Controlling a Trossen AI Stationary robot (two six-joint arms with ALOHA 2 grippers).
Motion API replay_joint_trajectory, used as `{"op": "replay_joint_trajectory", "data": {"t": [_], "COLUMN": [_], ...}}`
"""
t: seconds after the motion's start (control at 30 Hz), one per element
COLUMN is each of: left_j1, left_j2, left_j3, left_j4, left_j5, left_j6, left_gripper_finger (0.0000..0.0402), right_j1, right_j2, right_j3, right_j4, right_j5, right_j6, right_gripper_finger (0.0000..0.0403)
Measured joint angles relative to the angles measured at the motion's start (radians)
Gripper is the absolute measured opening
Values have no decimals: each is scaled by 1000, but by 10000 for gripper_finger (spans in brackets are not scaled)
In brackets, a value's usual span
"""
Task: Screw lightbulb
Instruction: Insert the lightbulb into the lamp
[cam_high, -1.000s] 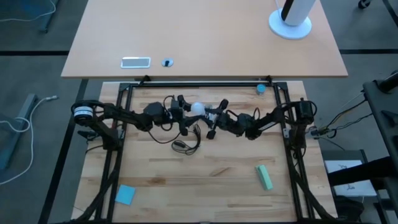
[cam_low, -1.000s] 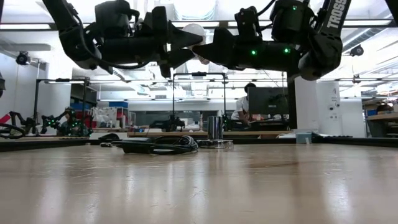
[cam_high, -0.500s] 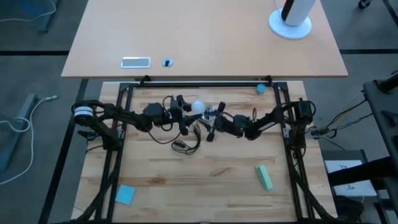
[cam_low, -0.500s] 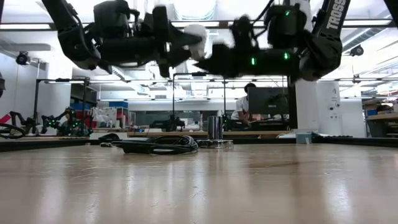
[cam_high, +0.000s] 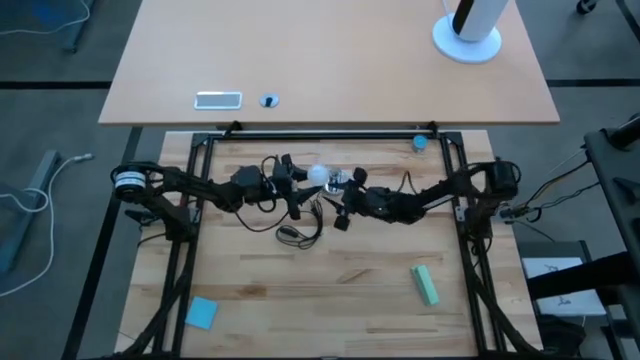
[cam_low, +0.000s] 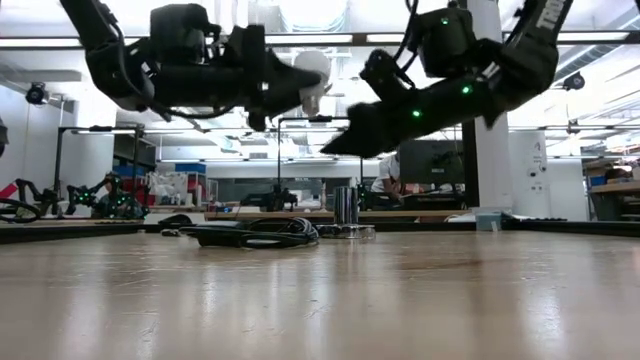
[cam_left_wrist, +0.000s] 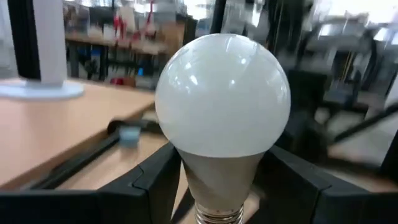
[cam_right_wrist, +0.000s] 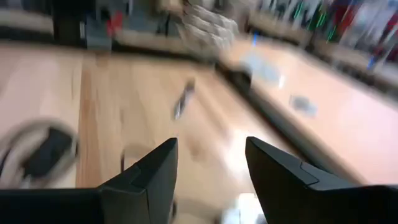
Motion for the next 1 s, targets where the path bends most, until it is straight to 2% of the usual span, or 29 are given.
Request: {"op": "replay_joint_trajectory", "data": {"t": [0.07, 0.17, 0.27, 0.37, 0.47, 0.67, 0.87, 1.0], "left_j1": [-8, -29, -59, -99, -131, -185, -196, -196], "left_j2": [-24, -56, -72, -72, -74, -74, -74, -74], "left_j3": [1, 18, 35, 47, 62, 114, 179, 190], "left_j4": [-129, -319, -464, -518, -512, -576, -732, -763], "left_j5": [-15, -95, -179, -227, -238, -290, -302, -323], "left_j6": [49, 99, 147, 196, 236, 299, 300, 309], "left_gripper_finger": [184, 178, 181, 190, 192, 177, 174, 176], "right_j1": [-4, -7, -20, -40, -39, -16, 21, 37], "right_j2": [-66, -180, -287, -374, -417, -426, -342, -267], "right_j3": [0, 0, 0, 12, 34, 108, 243, 342], "right_j4": [-134, -326, -466, -565, -653, -723, -848, -968], "right_j5": [-12, -21, -113, -220, -220, -270, -271, -268], "right_j6": [48, 106, 181, 252, 259, 216, 183, 149], "right_gripper_finger": [191, 201, 216, 239, 264, 293, 302, 307]}}
